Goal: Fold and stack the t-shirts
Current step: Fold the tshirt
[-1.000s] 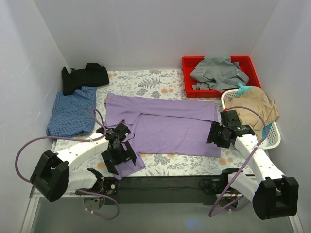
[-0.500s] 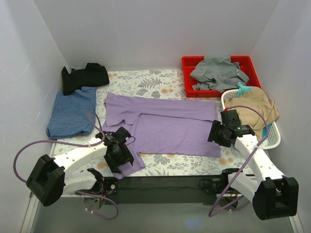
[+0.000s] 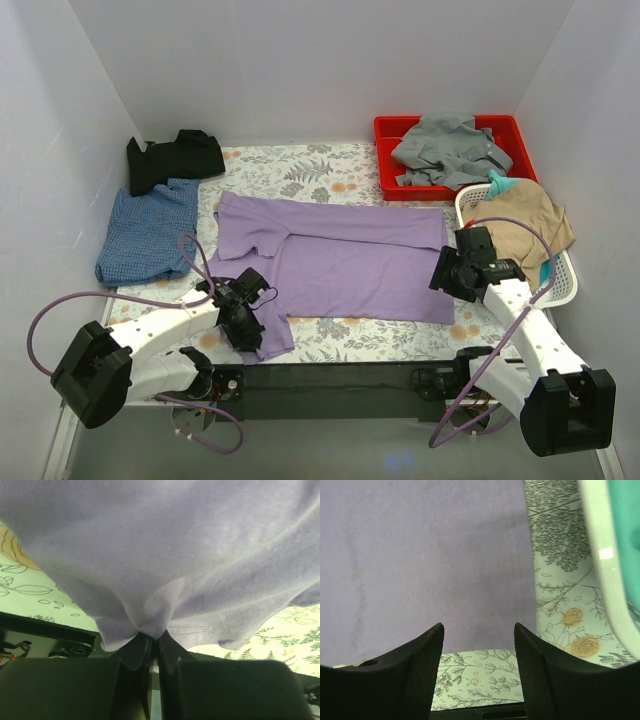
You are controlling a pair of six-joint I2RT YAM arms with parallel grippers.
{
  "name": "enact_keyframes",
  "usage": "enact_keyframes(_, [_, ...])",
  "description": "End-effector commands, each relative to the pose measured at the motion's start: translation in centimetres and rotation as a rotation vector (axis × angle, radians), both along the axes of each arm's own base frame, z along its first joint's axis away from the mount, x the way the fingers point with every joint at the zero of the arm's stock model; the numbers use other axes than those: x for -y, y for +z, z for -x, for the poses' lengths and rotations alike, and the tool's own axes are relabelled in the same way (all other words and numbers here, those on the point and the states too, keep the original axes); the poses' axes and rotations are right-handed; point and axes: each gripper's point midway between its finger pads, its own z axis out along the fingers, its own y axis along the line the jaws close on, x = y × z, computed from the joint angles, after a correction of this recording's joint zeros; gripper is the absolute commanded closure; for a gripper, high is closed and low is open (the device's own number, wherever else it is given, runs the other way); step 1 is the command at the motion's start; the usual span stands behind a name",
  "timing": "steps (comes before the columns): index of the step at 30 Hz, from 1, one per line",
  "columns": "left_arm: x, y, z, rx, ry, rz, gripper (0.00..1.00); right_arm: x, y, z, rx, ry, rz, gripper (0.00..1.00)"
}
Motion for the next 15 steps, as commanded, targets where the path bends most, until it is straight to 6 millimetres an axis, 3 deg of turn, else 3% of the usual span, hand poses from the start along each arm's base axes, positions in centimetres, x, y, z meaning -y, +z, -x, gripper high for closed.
enact_keyframes(1, [0.7, 1.1, -2.3, 0.097, -0.011, 0.009, 1.0, 2.0, 0.9, 0.3, 0.016, -0.092, 0.084, 0.36])
enact_keyframes(3, [1.6, 2.7, -3.0, 0.118, -0.046, 0.038, 1.0, 3.0, 1.1, 1.4, -0.024, -0.141, 0.13, 0.36])
enact_keyframes(6, [2.6, 4.7, -3.7, 0.141, -0.078, 0.071, 1.0, 2.3, 1.0, 1.8, -0.066, -0.138, 0.095, 0.36])
enact_keyframes(7, [2.8, 5.1, -3.9, 0.148, -0.101, 0.074, 1.0, 2.5, 0.7, 2.8, -0.115, -0.153, 0.103, 0.36])
enact_keyframes(15, [3.8, 6.2, -4.2, 0.162, -0.195, 0.119, 1.0, 1.3, -2.5, 4.9, -0.233, -0.243, 0.03, 0.35])
